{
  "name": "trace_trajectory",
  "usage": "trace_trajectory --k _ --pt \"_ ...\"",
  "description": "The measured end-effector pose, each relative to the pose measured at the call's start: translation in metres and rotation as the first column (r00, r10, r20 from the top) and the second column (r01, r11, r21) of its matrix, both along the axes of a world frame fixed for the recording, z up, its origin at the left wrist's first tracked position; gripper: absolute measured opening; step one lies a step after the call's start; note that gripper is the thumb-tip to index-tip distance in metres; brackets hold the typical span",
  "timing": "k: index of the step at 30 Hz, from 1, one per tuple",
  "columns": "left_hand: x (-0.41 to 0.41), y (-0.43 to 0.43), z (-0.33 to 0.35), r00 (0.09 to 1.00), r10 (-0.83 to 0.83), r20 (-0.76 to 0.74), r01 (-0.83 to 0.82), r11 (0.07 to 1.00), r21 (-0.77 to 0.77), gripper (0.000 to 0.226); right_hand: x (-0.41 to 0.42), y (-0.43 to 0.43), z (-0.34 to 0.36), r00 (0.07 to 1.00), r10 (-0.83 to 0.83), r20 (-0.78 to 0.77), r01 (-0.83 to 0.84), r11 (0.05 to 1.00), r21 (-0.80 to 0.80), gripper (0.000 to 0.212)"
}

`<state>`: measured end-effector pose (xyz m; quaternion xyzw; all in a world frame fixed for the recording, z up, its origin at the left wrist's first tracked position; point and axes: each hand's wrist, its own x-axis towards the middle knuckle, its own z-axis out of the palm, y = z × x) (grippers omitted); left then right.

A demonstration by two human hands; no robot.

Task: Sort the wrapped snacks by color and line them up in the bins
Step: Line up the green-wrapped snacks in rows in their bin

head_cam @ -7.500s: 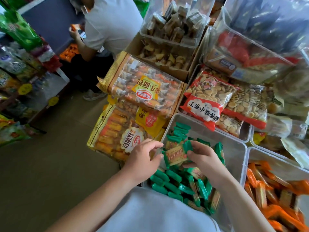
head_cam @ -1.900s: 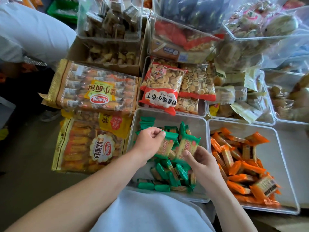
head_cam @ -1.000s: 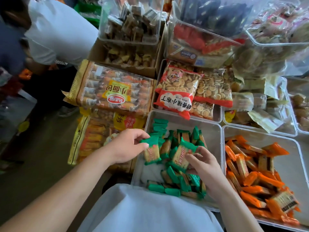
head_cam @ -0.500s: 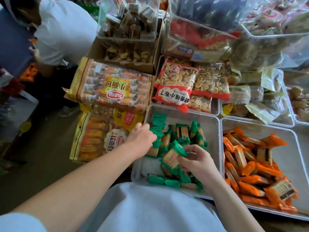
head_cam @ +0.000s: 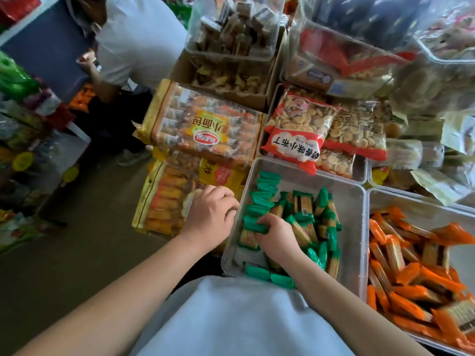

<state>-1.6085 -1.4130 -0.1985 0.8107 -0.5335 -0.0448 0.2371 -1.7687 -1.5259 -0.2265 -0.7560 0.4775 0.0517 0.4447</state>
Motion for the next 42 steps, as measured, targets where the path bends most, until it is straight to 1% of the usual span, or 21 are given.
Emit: trace_trajectory --k 2,4,5,7,9,11,13,15,17,19,20,22,24,28,31,33,34,36,37,39,42 --pt "-0.007 0.015 0.001 0.995 0.035 -0.097 -0.034 0.999 0.003 0.008 0.005 0.003 -0.004 1.0 0.001 -0.01 -0.002 1.0 -0.019 0.038" --pt "-0.018 0.026 0.005 0.975 0.024 -0.221 -0.014 0.999 0.046 0.005 0.007 0.003 -0.009 0.998 0.043 -0.037 -0.044 0.998 -0.046 0.041" --pt "-0.025 0.029 0.006 0.959 -0.007 -0.283 0.031 0.996 0.081 0.006 0.007 0.003 -0.01 0.996 0.067 -0.054 -0.07 0.996 -0.063 0.045" --pt "-0.039 0.03 0.008 0.915 -0.097 -0.391 0.185 0.963 0.194 0.013 0.003 -0.001 -0.006 0.995 0.088 -0.054 -0.092 0.992 -0.082 0.049" --pt "-0.052 0.025 0.006 0.866 -0.143 -0.48 0.34 0.872 0.353 0.018 -0.007 -0.007 0.005 0.994 0.112 -0.017 -0.113 0.989 -0.094 0.043" --pt "-0.064 0.014 0.003 0.865 -0.126 -0.485 0.393 0.772 0.5 0.026 -0.026 -0.013 0.017 0.982 0.188 -0.026 -0.19 0.975 -0.115 0.03" --pt "-0.072 0.001 -0.001 0.881 -0.116 -0.459 0.399 0.703 0.588 0.032 -0.051 -0.014 0.024 0.967 0.24 -0.081 -0.247 0.965 -0.088 0.02" --pt "-0.076 -0.009 -0.002 0.887 -0.124 -0.444 0.409 0.657 0.633 0.032 -0.075 -0.01 0.026 0.955 0.263 -0.137 -0.266 0.964 -0.005 0.021" --pt "-0.077 -0.017 -0.002 0.888 -0.129 -0.442 0.418 0.629 0.656 0.03 -0.09 0.0 0.025 0.946 0.279 -0.167 -0.274 0.96 0.051 0.015" --pt "-0.077 -0.022 0.002 0.89 -0.161 -0.427 0.431 0.603 0.672 0.027 -0.093 0.006 0.023 0.942 0.288 -0.174 -0.284 0.958 0.048 0.011" --pt "-0.077 -0.023 0.006 0.893 -0.185 -0.411 0.435 0.591 0.679 0.026 -0.092 0.007 0.023 0.936 0.296 -0.189 -0.296 0.955 0.029 0.015" --pt "-0.074 -0.024 0.015 0.896 -0.232 -0.378 0.437 0.599 0.671 0.028 -0.089 0.008 0.023 0.915 0.33 -0.233 -0.34 0.94 -0.004 0.024" --pt "-0.065 -0.022 0.025 0.897 -0.244 -0.368 0.435 0.63 0.643 0.028 -0.087 0.007 0.019 0.899 0.367 -0.238 -0.379 0.925 -0.006 0.03" --pt "-0.045 -0.008 0.039 0.872 -0.201 -0.447 0.459 0.655 0.601 0.028 -0.086 0.006 0.019 0.924 0.345 -0.167 -0.358 0.933 -0.05 0.033" --pt "-0.039 0.002 0.042 0.837 -0.217 -0.502 0.52 0.599 0.608 0.033 -0.081 0.002 0.027 0.966 0.24 -0.095 -0.246 0.968 -0.056 0.032" --pt "-0.039 0.007 0.044 0.822 -0.219 -0.526 0.542 0.588 0.601 0.032 -0.077 -0.005 0.031 0.993 0.116 -0.022 -0.116 0.993 0.0 0.026" --pt "-0.039 0.008 0.044 0.817 -0.21 -0.537 0.542 0.598 0.591 0.033 -0.076 -0.008 0.034 0.999 0.023 0.028 -0.025 0.997 0.066 0.023" --pt "-0.04 0.012 0.043 0.834 -0.18 -0.521 0.499 0.647 0.576 0.034 -0.072 -0.011 0.044 0.988 -0.132 0.086 0.107 0.964 0.242 0.018" --pt "-0.039 0.013 0.042 0.849 -0.152 -0.506 0.46 0.684 0.566 0.032 -0.069 -0.013 0.047 0.981 -0.165 0.098 0.13 0.949 0.287 0.018" --pt "-0.032 0.017 0.043 0.862 -0.06 -0.503 0.364 0.764 0.533 0.029 -0.066 -0.018 0.051 0.974 -0.197 0.115 0.151 0.934 0.323 0.02" --pt "-0.018 0.022 0.046 0.845 0.064 -0.531 0.213 0.87 0.444 0.036 -0.063 -0.024 0.049 0.963 -0.245 0.115 0.193 0.919 0.343 0.026"
